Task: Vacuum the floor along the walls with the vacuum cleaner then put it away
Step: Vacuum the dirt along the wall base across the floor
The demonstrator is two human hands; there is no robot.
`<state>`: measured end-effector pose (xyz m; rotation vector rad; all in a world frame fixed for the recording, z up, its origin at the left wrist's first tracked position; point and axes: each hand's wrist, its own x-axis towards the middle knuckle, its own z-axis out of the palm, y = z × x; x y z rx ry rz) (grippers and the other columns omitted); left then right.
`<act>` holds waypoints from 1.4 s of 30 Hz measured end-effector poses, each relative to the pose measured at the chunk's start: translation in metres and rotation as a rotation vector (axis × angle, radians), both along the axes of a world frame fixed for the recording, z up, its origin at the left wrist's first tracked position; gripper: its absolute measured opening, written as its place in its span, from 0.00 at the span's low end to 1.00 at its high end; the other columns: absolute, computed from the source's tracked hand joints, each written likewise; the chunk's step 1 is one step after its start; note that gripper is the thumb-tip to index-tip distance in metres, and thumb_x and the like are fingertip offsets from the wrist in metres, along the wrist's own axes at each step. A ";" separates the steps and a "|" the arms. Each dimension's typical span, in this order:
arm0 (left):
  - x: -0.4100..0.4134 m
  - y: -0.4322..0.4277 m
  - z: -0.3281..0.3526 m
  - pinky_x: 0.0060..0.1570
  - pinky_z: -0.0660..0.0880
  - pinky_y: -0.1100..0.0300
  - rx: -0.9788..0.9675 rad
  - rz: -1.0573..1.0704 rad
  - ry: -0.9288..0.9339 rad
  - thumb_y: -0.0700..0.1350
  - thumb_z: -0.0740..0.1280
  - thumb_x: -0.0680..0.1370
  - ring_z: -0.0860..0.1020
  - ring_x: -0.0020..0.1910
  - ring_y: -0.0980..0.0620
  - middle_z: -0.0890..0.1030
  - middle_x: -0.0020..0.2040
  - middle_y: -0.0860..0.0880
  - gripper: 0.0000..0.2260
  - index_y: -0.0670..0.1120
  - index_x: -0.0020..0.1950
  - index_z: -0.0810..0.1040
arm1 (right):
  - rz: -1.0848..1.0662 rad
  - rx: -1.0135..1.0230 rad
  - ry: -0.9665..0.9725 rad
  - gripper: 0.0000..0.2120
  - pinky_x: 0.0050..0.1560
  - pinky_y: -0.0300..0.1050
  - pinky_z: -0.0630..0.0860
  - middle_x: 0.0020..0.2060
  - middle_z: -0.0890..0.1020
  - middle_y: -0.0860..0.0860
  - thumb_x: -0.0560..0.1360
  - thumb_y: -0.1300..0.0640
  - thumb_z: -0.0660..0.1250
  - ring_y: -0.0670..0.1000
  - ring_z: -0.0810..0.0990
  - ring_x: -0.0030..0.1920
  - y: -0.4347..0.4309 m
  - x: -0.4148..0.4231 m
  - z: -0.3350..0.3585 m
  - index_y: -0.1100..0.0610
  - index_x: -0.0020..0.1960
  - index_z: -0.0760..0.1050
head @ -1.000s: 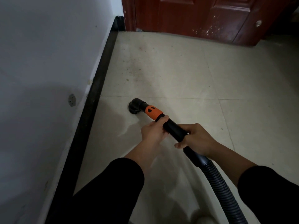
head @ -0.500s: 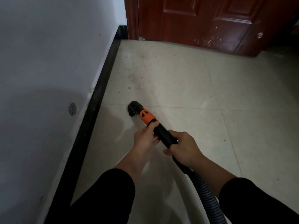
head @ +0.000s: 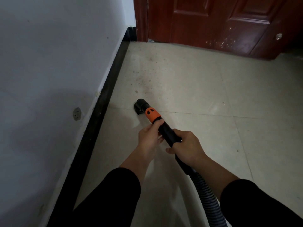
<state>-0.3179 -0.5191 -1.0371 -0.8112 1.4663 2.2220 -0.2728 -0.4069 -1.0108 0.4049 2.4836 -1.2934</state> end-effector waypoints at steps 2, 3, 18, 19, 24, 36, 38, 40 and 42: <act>-0.005 0.000 -0.001 0.32 0.78 0.66 -0.007 0.010 0.005 0.44 0.73 0.75 0.82 0.42 0.55 0.83 0.43 0.47 0.04 0.45 0.44 0.79 | -0.003 -0.011 -0.005 0.15 0.32 0.39 0.69 0.34 0.78 0.51 0.68 0.65 0.72 0.48 0.75 0.32 -0.001 -0.006 -0.001 0.54 0.53 0.79; -0.007 -0.001 -0.001 0.31 0.78 0.67 -0.013 0.016 0.007 0.44 0.73 0.75 0.82 0.41 0.55 0.83 0.43 0.47 0.04 0.45 0.44 0.79 | -0.004 -0.019 -0.008 0.15 0.32 0.39 0.70 0.34 0.78 0.51 0.68 0.66 0.72 0.49 0.75 0.32 -0.002 -0.009 -0.002 0.55 0.53 0.79; -0.037 -0.026 -0.007 0.30 0.77 0.66 -0.061 0.094 0.007 0.44 0.74 0.74 0.81 0.40 0.54 0.82 0.43 0.48 0.06 0.45 0.42 0.78 | 0.037 -0.110 -0.031 0.14 0.39 0.45 0.76 0.35 0.80 0.54 0.68 0.67 0.70 0.53 0.77 0.33 -0.025 -0.044 -0.008 0.55 0.52 0.80; -0.038 -0.030 -0.007 0.31 0.78 0.65 -0.063 0.097 0.009 0.44 0.73 0.74 0.81 0.41 0.53 0.81 0.43 0.47 0.06 0.45 0.42 0.78 | 0.044 -0.113 -0.034 0.14 0.39 0.45 0.76 0.35 0.80 0.53 0.68 0.67 0.70 0.53 0.77 0.33 -0.028 -0.046 -0.008 0.55 0.52 0.80; -0.040 -0.043 -0.007 0.36 0.79 0.63 -0.083 0.096 0.020 0.44 0.73 0.75 0.81 0.45 0.51 0.82 0.46 0.45 0.06 0.43 0.44 0.78 | 0.056 -0.143 -0.037 0.11 0.33 0.41 0.73 0.32 0.79 0.52 0.69 0.68 0.69 0.50 0.76 0.30 -0.039 -0.050 -0.008 0.57 0.49 0.81; -0.047 -0.070 -0.014 0.32 0.78 0.66 -0.084 0.136 -0.011 0.47 0.72 0.75 0.81 0.47 0.53 0.81 0.52 0.45 0.15 0.41 0.58 0.78 | 0.102 -0.167 -0.048 0.12 0.34 0.41 0.73 0.32 0.79 0.51 0.68 0.67 0.69 0.49 0.76 0.31 -0.065 -0.059 -0.012 0.55 0.49 0.80; -0.048 -0.072 -0.015 0.30 0.77 0.68 -0.091 0.147 -0.004 0.47 0.72 0.75 0.81 0.47 0.53 0.81 0.52 0.45 0.14 0.42 0.57 0.78 | 0.103 -0.168 -0.043 0.12 0.34 0.42 0.73 0.32 0.79 0.50 0.68 0.67 0.70 0.50 0.76 0.31 -0.068 -0.061 -0.013 0.54 0.49 0.80; -0.049 -0.073 -0.017 0.29 0.77 0.68 -0.090 0.145 0.003 0.46 0.72 0.75 0.81 0.48 0.52 0.81 0.52 0.46 0.12 0.43 0.56 0.78 | 0.109 -0.158 -0.031 0.12 0.35 0.42 0.74 0.33 0.79 0.50 0.68 0.67 0.70 0.50 0.77 0.32 -0.069 -0.062 -0.014 0.54 0.49 0.80; -0.050 -0.073 -0.019 0.30 0.77 0.67 -0.097 0.121 0.012 0.46 0.72 0.75 0.81 0.48 0.53 0.82 0.51 0.47 0.10 0.44 0.54 0.79 | 0.117 -0.130 -0.011 0.12 0.38 0.46 0.76 0.35 0.80 0.52 0.68 0.66 0.70 0.52 0.78 0.35 -0.070 -0.063 -0.017 0.54 0.49 0.80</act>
